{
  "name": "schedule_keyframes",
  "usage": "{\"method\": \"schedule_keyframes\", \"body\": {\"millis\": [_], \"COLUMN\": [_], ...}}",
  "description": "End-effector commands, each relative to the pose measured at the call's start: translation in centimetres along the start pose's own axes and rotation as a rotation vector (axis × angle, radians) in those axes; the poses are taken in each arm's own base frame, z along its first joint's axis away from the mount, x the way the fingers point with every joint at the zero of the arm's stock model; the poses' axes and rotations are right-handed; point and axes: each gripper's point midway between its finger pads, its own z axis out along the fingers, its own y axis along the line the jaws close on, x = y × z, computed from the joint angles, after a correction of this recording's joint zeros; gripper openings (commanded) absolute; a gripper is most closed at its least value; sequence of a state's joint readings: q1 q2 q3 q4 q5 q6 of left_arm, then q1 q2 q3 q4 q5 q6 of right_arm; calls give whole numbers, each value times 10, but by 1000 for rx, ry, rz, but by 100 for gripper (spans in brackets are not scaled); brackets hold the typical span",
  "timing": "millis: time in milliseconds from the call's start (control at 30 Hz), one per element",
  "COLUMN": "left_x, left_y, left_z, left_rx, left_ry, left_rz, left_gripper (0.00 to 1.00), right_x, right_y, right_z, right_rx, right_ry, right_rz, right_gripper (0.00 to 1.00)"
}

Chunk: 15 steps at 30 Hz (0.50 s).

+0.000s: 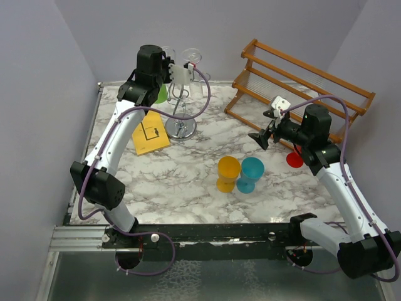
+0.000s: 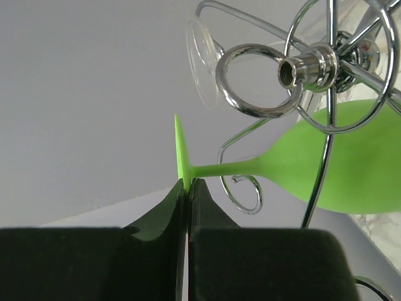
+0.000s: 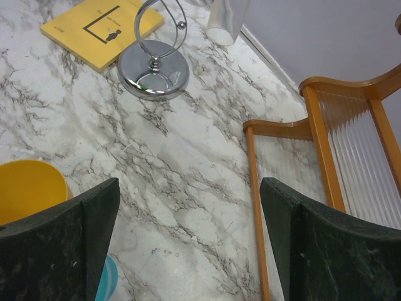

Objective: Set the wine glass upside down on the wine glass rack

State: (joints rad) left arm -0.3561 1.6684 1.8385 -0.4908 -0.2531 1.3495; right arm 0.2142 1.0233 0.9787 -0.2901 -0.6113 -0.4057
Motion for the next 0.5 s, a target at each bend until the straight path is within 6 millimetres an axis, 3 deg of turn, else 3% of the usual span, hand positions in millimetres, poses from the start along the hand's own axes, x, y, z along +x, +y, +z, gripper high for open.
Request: {"method": "schedule_keyframes", "body": {"millis": [0, 467], "left_x": [-5, 6], "left_y": [22, 27], "left_z": [-2, 3], "left_rx": [-75, -125], "left_ry": [-10, 56], "left_rz": [-19, -43], "left_gripper": [0, 0], "right_x": [-1, -4], "right_y": [-3, -2], "right_z": [2, 1], "right_rx": [4, 2], "right_ry": [-14, -21], "right_rz": [-18, -19], "right_gripper": [93, 93]}}
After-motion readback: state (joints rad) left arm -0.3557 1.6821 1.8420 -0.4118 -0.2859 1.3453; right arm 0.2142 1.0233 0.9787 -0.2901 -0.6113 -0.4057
